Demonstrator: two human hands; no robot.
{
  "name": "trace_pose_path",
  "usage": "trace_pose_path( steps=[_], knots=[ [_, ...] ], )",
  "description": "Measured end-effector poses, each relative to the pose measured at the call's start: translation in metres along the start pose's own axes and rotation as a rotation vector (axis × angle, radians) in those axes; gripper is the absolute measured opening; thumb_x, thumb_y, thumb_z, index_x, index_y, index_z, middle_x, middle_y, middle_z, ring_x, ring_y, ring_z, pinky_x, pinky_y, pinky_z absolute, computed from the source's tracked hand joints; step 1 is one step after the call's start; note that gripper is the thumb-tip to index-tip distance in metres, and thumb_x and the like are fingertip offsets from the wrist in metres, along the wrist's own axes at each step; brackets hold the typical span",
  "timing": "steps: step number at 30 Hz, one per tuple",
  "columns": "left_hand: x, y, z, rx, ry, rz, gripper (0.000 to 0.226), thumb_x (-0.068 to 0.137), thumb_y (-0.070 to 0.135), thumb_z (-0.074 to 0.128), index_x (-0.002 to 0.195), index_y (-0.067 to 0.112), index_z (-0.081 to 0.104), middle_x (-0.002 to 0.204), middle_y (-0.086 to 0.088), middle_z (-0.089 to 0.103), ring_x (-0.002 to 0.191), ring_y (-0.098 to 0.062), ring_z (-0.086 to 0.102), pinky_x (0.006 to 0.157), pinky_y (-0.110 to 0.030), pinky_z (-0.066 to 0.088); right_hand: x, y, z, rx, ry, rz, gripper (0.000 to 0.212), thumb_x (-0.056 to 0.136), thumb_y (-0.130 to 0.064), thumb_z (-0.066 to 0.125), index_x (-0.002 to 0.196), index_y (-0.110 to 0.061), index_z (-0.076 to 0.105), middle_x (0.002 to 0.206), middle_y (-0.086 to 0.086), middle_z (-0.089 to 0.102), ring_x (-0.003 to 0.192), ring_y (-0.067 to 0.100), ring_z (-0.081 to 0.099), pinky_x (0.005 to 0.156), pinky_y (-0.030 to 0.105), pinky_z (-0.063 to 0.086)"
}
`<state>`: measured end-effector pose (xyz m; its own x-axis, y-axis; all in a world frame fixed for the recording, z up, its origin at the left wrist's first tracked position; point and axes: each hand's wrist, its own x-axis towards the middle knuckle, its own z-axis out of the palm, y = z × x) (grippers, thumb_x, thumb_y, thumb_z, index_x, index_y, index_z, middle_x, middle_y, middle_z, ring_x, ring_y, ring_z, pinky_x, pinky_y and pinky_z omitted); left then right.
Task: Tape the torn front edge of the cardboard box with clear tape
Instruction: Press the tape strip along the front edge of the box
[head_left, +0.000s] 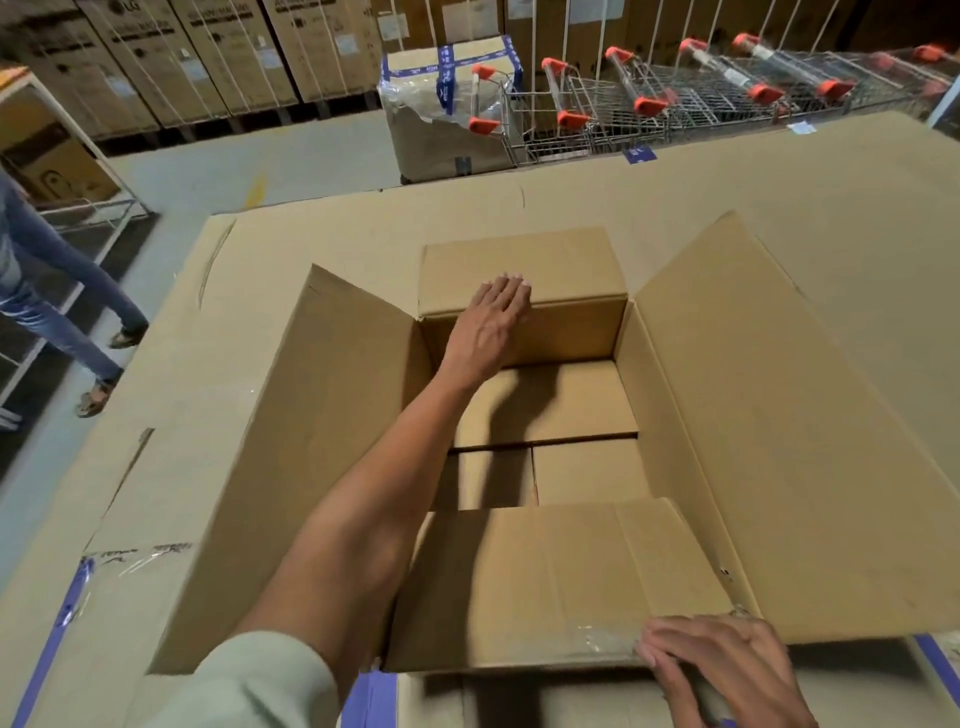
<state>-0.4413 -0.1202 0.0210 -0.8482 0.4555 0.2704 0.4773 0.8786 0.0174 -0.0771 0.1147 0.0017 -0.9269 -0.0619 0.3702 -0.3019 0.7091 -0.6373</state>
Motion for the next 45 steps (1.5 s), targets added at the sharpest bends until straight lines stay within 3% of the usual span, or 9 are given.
trace_pose_path(
  steps=[13,16,17,18,19,21,27,35,45],
  knots=[
    [0.040,0.052,0.004,0.036,0.130,0.225,0.050,0.098,0.006,0.039,0.144,0.016,0.056,0.153,-0.007,0.052,0.146,-0.031,0.044,0.124,-0.040,0.025,0.013,-0.005,0.007,-0.004,0.099,-0.061,0.026,0.093,-0.066,0.048,0.095,-0.052,0.070,0.086,-0.037,0.067,0.087,-0.016,0.058,0.090,0.008,0.034],
    [0.001,-0.011,-0.003,-0.016,0.177,0.081,0.044,0.096,0.005,0.048,0.133,0.019,0.068,0.142,-0.006,0.064,0.136,-0.034,0.055,0.117,-0.042,0.039,0.006,-0.011,0.017,0.017,0.340,-0.014,0.055,0.036,-0.025,0.070,0.079,-0.059,0.068,0.061,-0.035,0.061,0.058,-0.009,0.056,0.072,0.016,0.040],
    [-0.010,-0.027,-0.010,-0.012,0.142,0.030,0.044,0.097,0.003,0.051,0.134,0.021,0.067,0.144,-0.005,0.062,0.138,-0.033,0.053,0.116,-0.041,0.038,0.006,-0.013,0.017,-0.090,0.294,-0.075,0.110,0.011,0.002,0.002,0.076,-0.053,0.071,0.067,-0.033,0.065,0.063,-0.004,0.062,0.073,0.018,0.043],
    [-0.017,-0.039,-0.019,-0.016,0.102,-0.051,0.044,0.099,0.004,0.051,0.136,0.022,0.066,0.145,-0.006,0.061,0.139,-0.034,0.051,0.114,-0.040,0.038,0.002,-0.024,0.008,-0.071,0.175,-0.069,0.060,0.035,0.001,0.073,0.075,-0.044,0.076,0.077,-0.026,0.071,0.070,0.004,0.067,0.076,0.022,0.045],
    [-0.024,-0.043,-0.029,-0.053,0.071,-0.167,0.043,0.098,0.004,0.050,0.134,0.021,0.067,0.143,-0.009,0.062,0.136,-0.035,0.053,0.110,-0.040,0.041,0.002,-0.028,0.005,-0.119,0.134,-0.107,0.013,0.089,-0.028,0.074,0.077,-0.031,0.080,0.085,-0.018,0.075,0.075,0.012,0.069,0.079,0.025,0.046],
    [-0.035,-0.032,-0.051,-0.216,0.069,-0.422,0.041,0.090,0.001,0.051,0.121,0.017,0.074,0.129,-0.012,0.070,0.121,-0.034,0.063,0.099,-0.035,0.049,0.011,-0.025,-0.006,-0.129,0.204,-0.120,0.005,0.082,-0.011,0.079,0.078,-0.013,0.082,0.088,-0.005,0.077,0.078,0.019,0.071,0.082,0.028,0.047],
    [-0.174,0.113,-0.126,-0.547,-0.192,-0.283,0.024,0.087,0.035,0.078,0.108,0.025,0.081,0.106,-0.001,0.080,0.076,-0.007,0.072,0.083,-0.024,0.055,-0.001,-0.039,0.009,-0.282,0.280,-0.223,0.009,0.092,-0.014,0.073,0.087,-0.014,0.081,0.093,0.000,0.078,0.087,0.023,0.069,0.091,0.040,0.041],
    [-0.339,0.143,-0.114,-0.489,-0.002,0.011,0.032,0.097,0.012,0.067,0.129,0.013,0.071,0.134,-0.003,0.069,0.129,-0.017,0.062,0.112,-0.035,0.047,-0.001,-0.035,0.020,-0.172,0.220,-0.372,0.006,0.090,-0.020,0.080,0.095,-0.017,0.083,0.096,-0.004,0.079,0.084,0.024,0.070,0.089,0.044,0.045],
    [-0.329,0.167,-0.096,-0.365,0.241,0.008,0.025,0.091,0.021,0.075,0.115,0.014,0.078,0.117,-0.006,0.077,0.110,-0.023,0.072,0.100,-0.034,0.056,0.001,-0.039,0.006,-0.377,0.201,-0.398,0.008,0.087,-0.029,0.079,0.092,-0.023,0.080,0.091,-0.005,0.077,0.086,0.022,0.069,0.097,0.043,0.032]
  ],
)
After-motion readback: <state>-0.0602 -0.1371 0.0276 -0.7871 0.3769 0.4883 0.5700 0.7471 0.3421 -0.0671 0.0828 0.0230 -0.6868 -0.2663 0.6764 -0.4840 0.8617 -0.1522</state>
